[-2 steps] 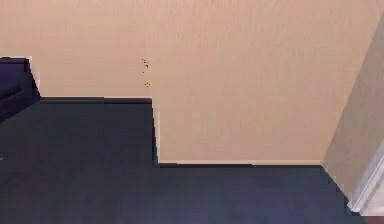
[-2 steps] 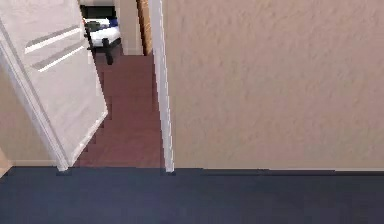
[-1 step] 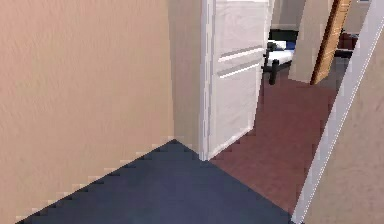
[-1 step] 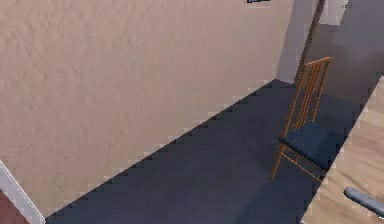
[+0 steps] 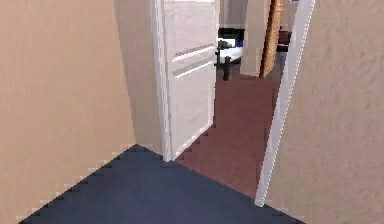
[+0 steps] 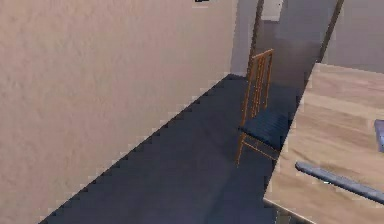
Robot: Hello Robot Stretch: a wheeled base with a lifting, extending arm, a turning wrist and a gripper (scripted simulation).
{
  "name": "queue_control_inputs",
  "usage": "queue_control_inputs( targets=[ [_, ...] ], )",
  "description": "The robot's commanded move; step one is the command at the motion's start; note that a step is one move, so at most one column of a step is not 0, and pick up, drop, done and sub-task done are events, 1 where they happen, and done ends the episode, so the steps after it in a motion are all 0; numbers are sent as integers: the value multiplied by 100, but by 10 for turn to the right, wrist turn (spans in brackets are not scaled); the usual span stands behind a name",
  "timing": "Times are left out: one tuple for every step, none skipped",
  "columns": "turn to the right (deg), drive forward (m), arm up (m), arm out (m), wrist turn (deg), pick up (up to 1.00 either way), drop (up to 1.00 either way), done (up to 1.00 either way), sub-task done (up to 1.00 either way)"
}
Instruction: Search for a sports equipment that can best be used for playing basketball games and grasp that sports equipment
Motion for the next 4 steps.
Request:
queue_control_inputs(
  targets=[
    [0,100,0,0,0,0,0,0,0],
    [-60,0,0,0,0,0,0,0,0],
    [0,5,0,0,0,0,0,0,0],
    [360,0,0,0,0,0,0,0,0]
  ],
)
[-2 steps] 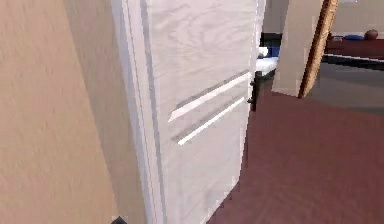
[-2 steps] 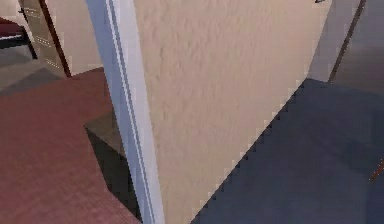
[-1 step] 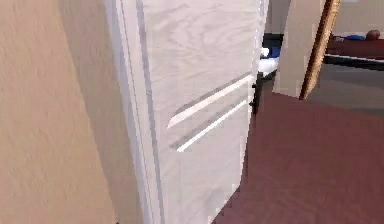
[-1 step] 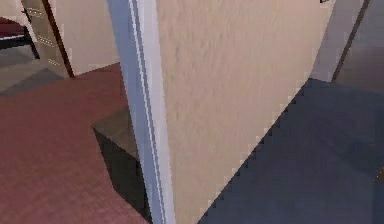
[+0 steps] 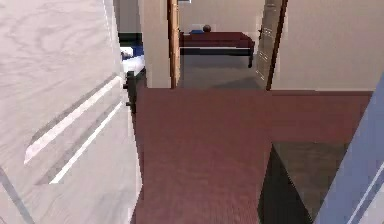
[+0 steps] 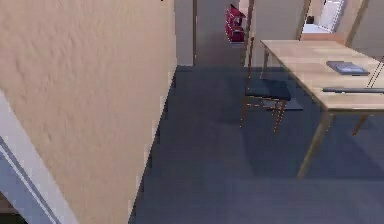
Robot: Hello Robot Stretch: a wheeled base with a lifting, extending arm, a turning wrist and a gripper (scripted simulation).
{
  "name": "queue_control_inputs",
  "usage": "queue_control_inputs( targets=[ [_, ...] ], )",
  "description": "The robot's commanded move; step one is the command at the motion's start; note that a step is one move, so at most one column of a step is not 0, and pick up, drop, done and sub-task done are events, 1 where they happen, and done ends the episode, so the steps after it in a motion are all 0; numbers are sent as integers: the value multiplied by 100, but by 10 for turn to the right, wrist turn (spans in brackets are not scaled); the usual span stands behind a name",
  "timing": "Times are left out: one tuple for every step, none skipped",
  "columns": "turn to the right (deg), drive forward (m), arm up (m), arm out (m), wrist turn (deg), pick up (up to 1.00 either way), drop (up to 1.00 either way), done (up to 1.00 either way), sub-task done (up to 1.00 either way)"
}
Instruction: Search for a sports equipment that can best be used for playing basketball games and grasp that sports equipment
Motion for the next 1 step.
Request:
queue_control_inputs(
  targets=[
    [0,100,0,0,0,0,0,0,0]
  ],
)
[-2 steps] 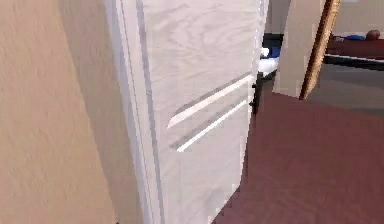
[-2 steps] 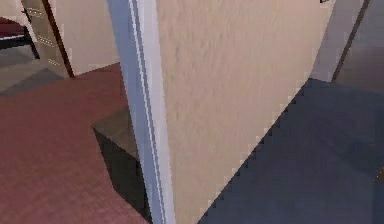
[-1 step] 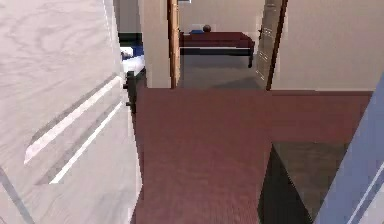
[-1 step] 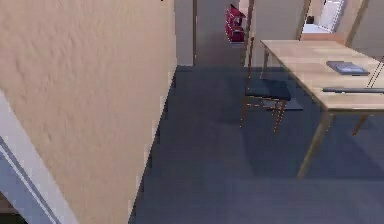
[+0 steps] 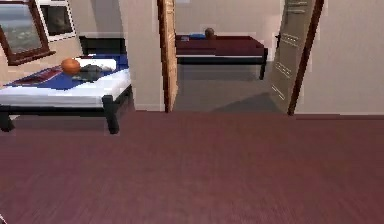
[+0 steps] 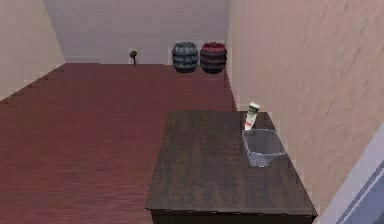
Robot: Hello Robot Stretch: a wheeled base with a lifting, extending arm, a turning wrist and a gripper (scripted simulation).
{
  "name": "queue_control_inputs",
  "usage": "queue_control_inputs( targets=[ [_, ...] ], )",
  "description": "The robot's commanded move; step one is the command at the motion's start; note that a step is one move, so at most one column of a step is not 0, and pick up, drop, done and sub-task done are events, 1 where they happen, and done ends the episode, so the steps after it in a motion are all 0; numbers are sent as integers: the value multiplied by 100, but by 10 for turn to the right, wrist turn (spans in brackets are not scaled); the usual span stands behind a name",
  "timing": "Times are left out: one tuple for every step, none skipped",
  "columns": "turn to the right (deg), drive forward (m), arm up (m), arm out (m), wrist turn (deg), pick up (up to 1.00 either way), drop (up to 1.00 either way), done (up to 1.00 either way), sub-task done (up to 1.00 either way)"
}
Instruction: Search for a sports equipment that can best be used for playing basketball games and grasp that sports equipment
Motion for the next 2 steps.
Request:
queue_control_inputs(
  targets=[
    [60,0,0,0,0,0,0,0,0],
    [0,20,0,0,0,0,0,0,0]
  ],
)
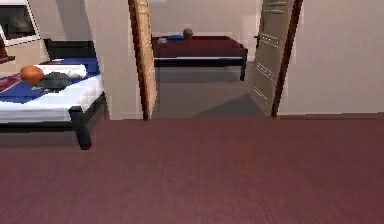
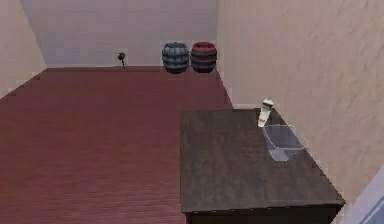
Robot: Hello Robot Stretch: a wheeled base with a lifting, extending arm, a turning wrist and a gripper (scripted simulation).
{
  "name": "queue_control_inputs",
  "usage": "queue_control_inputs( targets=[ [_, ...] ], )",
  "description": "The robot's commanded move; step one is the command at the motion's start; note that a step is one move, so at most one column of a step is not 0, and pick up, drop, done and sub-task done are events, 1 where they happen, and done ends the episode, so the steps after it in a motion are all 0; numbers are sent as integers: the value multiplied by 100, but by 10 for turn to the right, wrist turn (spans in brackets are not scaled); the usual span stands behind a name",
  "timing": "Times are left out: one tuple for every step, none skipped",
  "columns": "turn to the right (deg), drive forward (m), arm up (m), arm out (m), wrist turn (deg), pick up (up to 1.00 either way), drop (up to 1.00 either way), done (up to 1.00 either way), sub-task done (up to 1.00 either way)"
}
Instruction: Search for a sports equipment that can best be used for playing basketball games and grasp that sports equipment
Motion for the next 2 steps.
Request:
queue_control_inputs(
  targets=[
    [-360,0,0,0,0,0,0,0,0],
    [0,60,0,0,0,0,0,0,0]
  ],
)
